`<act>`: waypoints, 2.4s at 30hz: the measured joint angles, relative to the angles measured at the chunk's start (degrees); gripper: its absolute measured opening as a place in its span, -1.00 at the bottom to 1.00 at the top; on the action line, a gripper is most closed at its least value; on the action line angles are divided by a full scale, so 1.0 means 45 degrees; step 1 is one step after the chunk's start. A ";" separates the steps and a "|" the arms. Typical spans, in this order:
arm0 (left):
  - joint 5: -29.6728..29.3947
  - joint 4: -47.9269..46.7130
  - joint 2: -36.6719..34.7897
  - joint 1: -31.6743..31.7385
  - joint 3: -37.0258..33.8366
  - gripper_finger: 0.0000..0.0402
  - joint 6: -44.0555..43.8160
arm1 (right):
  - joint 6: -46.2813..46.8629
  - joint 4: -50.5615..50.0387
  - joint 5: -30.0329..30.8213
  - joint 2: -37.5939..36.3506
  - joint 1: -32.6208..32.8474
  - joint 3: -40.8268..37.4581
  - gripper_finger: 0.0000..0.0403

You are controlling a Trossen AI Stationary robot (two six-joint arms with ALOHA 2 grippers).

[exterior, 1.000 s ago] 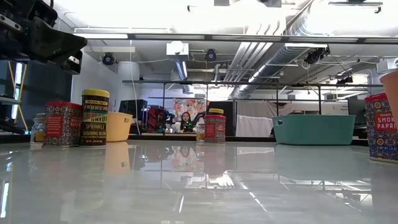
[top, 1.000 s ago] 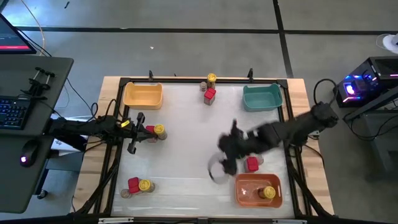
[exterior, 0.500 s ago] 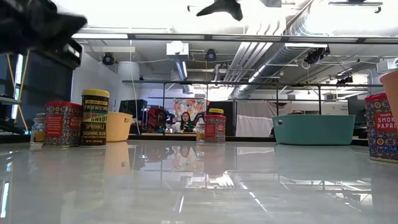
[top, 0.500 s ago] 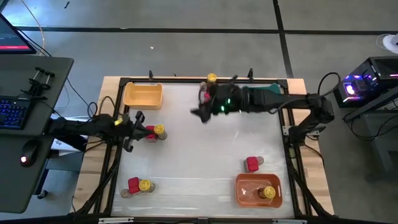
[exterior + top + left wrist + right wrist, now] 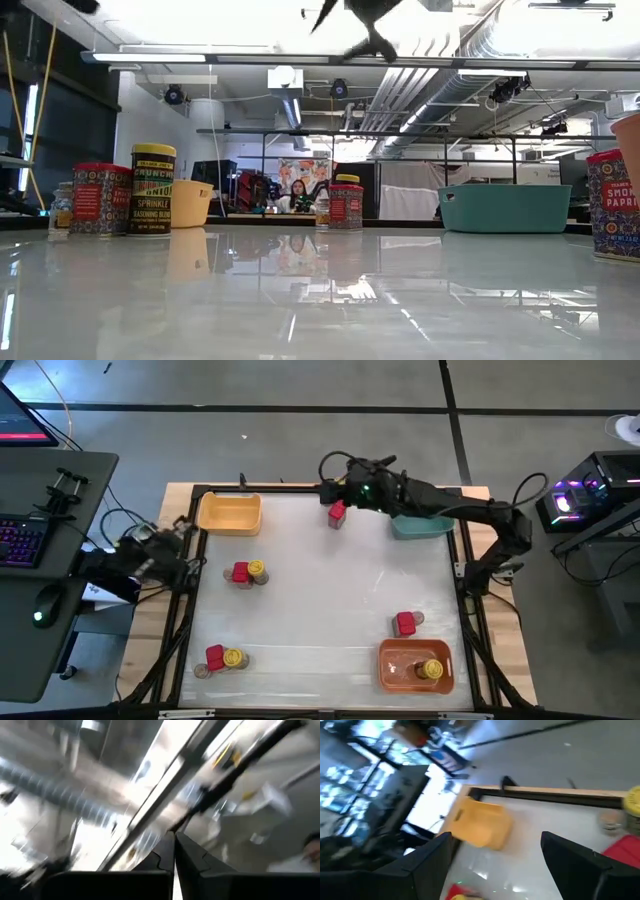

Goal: Sort spices by type
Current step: Put the top yellow seasoning bottle into the orange bin

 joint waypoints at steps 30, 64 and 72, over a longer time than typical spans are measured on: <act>-1.1525 -0.5357 0.2486 0.0003 0.0699 -0.89 -0.2815 | -0.4196 -0.5009 -0.1312 0.6529 -0.4416 0.4487 0.49; -1.1562 -0.5420 0.2490 0.0003 0.0699 -0.07 -0.2888 | -0.4050 -0.5356 -0.1347 0.7100 -0.4081 0.4454 0.49; -1.1567 -0.5682 0.2492 0.0003 0.0695 -0.07 -0.2883 | -0.3984 -0.5218 -0.1296 0.7184 -0.4106 0.4453 0.49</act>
